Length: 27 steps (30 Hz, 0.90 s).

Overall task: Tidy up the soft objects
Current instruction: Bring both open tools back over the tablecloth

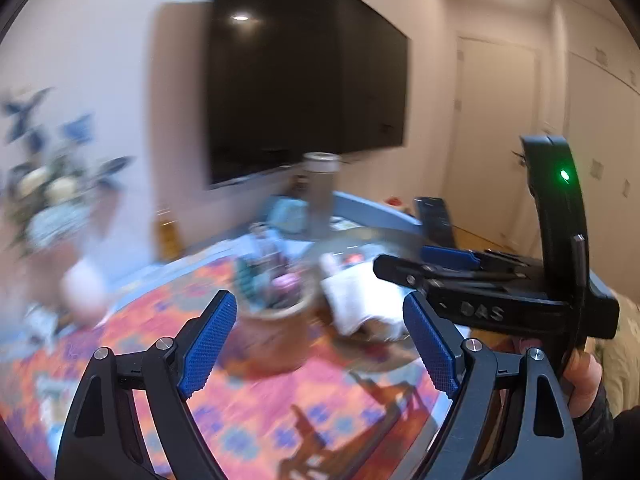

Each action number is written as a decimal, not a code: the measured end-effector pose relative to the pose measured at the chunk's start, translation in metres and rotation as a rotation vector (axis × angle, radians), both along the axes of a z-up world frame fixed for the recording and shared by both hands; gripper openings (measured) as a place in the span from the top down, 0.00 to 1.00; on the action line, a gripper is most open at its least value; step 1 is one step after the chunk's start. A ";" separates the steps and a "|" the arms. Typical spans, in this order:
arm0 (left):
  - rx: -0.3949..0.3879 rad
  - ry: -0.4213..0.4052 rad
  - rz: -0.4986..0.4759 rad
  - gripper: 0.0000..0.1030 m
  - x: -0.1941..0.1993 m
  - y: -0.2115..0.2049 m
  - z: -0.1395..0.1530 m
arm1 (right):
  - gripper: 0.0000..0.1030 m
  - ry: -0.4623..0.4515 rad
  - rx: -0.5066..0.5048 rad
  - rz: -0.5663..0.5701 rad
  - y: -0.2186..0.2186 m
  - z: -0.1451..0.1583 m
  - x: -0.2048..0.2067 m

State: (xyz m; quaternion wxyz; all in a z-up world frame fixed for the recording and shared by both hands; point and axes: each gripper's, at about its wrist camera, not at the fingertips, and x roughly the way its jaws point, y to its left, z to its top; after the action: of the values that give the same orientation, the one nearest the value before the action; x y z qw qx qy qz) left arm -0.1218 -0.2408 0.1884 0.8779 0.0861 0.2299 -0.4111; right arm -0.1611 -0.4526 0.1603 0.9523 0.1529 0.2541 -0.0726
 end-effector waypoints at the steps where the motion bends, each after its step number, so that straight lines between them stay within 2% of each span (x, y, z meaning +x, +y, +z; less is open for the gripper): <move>1: 0.000 -0.002 0.042 0.18 0.000 0.017 0.001 | 0.24 -0.009 -0.006 0.032 0.012 0.001 0.001; 2: 0.000 -0.005 0.093 0.18 -0.001 0.037 0.001 | 0.19 -0.018 -0.016 0.071 0.028 0.001 0.002; 6: 0.032 -0.070 0.317 0.18 -0.004 0.115 -0.008 | 0.17 -0.009 -0.097 0.235 0.103 -0.006 0.018; 10: 0.065 -0.017 0.519 0.18 0.013 0.185 -0.033 | 0.16 0.047 -0.135 0.357 0.168 -0.039 0.044; 12: 0.079 0.035 0.605 0.18 0.027 0.218 -0.052 | 0.16 0.084 -0.131 0.396 0.193 -0.060 0.062; 17: 0.060 0.188 0.686 0.18 0.064 0.268 -0.105 | 0.16 0.167 -0.114 0.425 0.226 -0.099 0.104; 23: 0.026 0.311 0.734 0.18 0.097 0.283 -0.156 | 0.16 0.239 -0.145 0.427 0.250 -0.134 0.135; 25: 0.036 0.382 0.756 0.18 0.104 0.285 -0.167 | 0.15 0.262 -0.142 0.432 0.254 -0.147 0.140; 27: -0.009 0.413 0.747 0.18 0.106 0.292 -0.168 | 0.15 0.333 -0.170 0.405 0.258 -0.156 0.150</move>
State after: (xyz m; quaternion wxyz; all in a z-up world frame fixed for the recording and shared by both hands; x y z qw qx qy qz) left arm -0.0161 0.0513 0.0201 0.9025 -0.0910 0.4143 -0.0747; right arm -0.0113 -0.1948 0.0046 0.9019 0.0045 0.4256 0.0741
